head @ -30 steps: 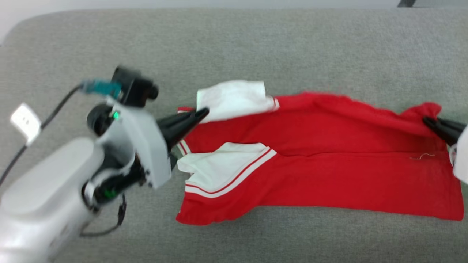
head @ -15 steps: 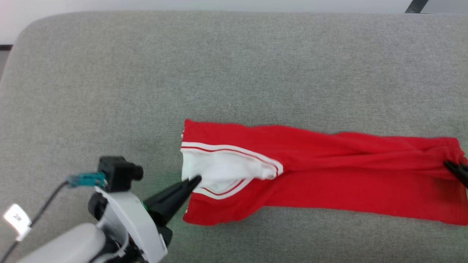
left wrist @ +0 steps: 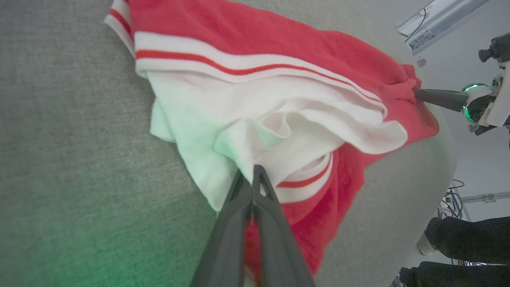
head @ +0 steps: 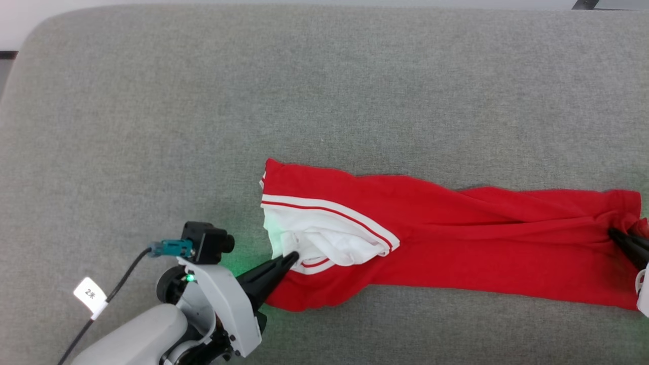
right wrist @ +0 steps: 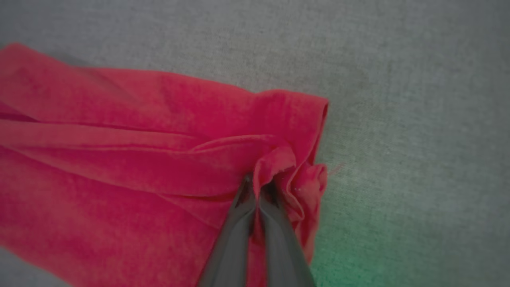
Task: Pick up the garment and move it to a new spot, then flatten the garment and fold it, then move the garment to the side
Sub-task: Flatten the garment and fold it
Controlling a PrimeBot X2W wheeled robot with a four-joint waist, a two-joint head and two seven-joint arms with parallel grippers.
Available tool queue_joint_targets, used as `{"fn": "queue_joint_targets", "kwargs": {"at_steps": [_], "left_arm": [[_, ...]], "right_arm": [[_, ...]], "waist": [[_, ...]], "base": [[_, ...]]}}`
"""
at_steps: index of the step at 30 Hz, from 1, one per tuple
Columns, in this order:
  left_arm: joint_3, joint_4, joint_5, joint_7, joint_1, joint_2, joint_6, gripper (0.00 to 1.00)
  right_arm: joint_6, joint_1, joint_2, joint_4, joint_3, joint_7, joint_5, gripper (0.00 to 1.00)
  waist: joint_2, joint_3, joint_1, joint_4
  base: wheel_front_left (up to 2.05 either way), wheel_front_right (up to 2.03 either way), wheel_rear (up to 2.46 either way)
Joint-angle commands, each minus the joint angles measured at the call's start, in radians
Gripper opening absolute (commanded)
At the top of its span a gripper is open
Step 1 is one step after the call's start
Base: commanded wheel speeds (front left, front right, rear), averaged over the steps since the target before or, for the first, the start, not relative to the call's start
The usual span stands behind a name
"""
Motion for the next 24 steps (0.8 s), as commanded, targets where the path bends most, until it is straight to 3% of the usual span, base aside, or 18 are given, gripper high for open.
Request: {"fn": "queue_joint_targets", "kwargs": {"at_steps": [1,2,3,4,5,6,7,8,9,10,13,17,24], "left_arm": [[0.000,0.020,0.008,-0.008,-0.012,-0.007,-0.009,0.00],[-0.001,0.030,0.010,-0.014,-0.011,-0.012,-0.012,0.02],[-0.001,0.038,0.012,-0.017,-0.010,-0.015,-0.015,0.09],[0.001,0.046,0.015,-0.027,-0.010,-0.016,-0.020,0.18],[0.003,0.053,0.015,-0.034,-0.008,-0.018,-0.021,0.39],[0.002,0.057,0.015,-0.039,-0.005,-0.020,-0.023,0.42],[0.002,0.061,0.017,-0.046,-0.001,-0.018,-0.026,0.46],[0.002,0.063,0.020,-0.050,0.002,-0.015,-0.027,0.50],[0.004,0.064,0.022,-0.056,0.005,-0.013,-0.027,0.72],[0.005,0.064,0.019,-0.060,0.011,-0.011,-0.028,0.83],[0.011,0.059,0.020,-0.082,0.023,-0.003,-0.023,1.00],[0.023,0.050,0.027,-0.124,0.052,0.002,0.009,1.00],[0.076,0.009,0.055,-0.201,0.117,-0.009,0.117,1.00]], "right_arm": [[-0.001,0.001,0.026,0.016,0.020,0.000,-0.011,0.00],[-0.001,0.001,0.031,0.018,0.025,-0.001,-0.013,0.00],[-0.001,0.002,0.033,0.016,0.029,-0.008,-0.012,0.11],[0.000,0.001,0.037,0.012,0.031,-0.016,-0.012,0.31],[0.000,0.004,0.039,0.012,0.031,-0.022,-0.010,0.56],[0.000,0.008,0.038,0.008,0.033,-0.024,-0.007,0.93],[0.000,0.011,0.038,0.003,0.033,-0.029,-0.008,1.00],[0.000,0.013,0.038,-0.001,0.030,-0.032,-0.008,1.00],[-0.001,0.014,0.039,-0.006,0.028,-0.033,-0.007,1.00],[-0.001,0.016,0.039,-0.012,0.028,-0.032,-0.006,1.00],[-0.001,0.030,0.040,-0.024,0.019,-0.031,0.003,1.00],[-0.001,0.053,0.042,-0.031,-0.006,-0.015,0.011,1.00],[-0.001,0.109,0.029,-0.010,-0.089,0.093,0.048,1.00]], "waist": [[0.0000,-0.003,0.0000,-0.003],[0.0000,-0.007,0.0000,-0.004],[0.0000,-0.012,0.0000,-0.004],[0.0000,-0.017,0.0000,-0.006],[0.0000,-0.027,0.0000,-0.006],[0.0000,-0.036,0.0000,-0.005],[0.0000,-0.046,0.0000,-0.005],[0.0000,-0.056,0.0000,-0.005],[0.0000,-0.065,0.0000,-0.004],[0.0000,-0.077,0.0000,-0.004],[0.0000,-0.114,0.0000,0.000],[0.0000,-0.160,0.0000,0.005],[0.0000,-0.185,0.0000,0.024]], "base": [[0.00,0.00,0.00],[0.00,0.00,0.00],[0.00,0.00,0.00],[0.00,0.00,0.00],[0.00,0.00,0.00],[0.00,0.00,0.00],[0.00,0.00,0.00],[0.00,0.00,0.00],[0.00,0.00,0.00],[0.00,0.00,0.00],[0.00,0.00,0.00],[0.00,0.00,0.00],[0.00,0.00,0.00]]}}
